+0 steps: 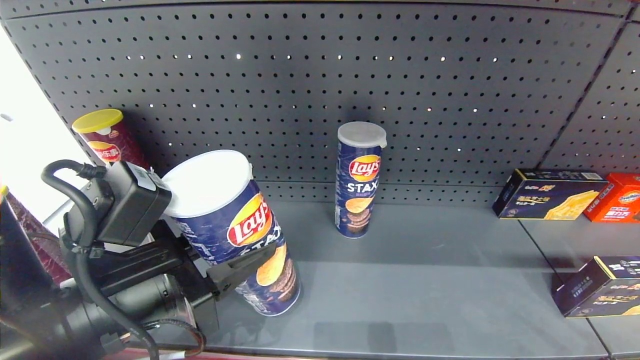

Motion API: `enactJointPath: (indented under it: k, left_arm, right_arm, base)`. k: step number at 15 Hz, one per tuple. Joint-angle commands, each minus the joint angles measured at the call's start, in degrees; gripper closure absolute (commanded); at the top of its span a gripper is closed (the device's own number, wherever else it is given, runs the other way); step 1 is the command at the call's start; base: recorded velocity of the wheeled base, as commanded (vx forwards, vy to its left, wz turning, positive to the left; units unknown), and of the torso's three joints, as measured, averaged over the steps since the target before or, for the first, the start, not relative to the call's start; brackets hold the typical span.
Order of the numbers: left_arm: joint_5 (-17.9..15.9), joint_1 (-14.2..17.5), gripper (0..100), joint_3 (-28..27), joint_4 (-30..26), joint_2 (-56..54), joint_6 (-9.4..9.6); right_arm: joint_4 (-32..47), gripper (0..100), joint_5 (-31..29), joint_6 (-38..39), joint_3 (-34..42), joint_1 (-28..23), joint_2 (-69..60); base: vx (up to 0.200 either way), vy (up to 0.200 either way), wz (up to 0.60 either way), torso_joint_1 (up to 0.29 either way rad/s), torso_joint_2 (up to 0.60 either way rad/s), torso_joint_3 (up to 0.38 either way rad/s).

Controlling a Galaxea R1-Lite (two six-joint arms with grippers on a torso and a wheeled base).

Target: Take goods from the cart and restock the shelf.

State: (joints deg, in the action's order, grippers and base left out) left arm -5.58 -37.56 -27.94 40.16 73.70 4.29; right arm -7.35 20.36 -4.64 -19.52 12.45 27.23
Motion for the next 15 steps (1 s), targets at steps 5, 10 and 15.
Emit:
enactJointPath:
  k: [5,10,15]
  left_arm:
    - [-0.4,0.6,100,0.2,0.1,0.6,-0.25]
    - [-2.1,3.8,100,0.2,0.1,0.5,-0.25]
    - [-2.2,4.0,100,0.2,0.1,0.6,-0.34]
  right_arm:
    - [-4.2,0,0.1,-2.8,-10.7,2.8,23.6]
    - [-5.3,0,-1.3,-2.8,-19.2,5.3,35.7]
    - [-9.0,0,1.2,-1.7,-27.7,9.8,46.7]
  base:
    - [0.000,0.000,0.00,0.000,0.00,0.000]
    - [0.000,0.000,0.00,0.000,0.00,0.000]
    - [0.000,0.000,0.00,0.000,0.00,0.000]
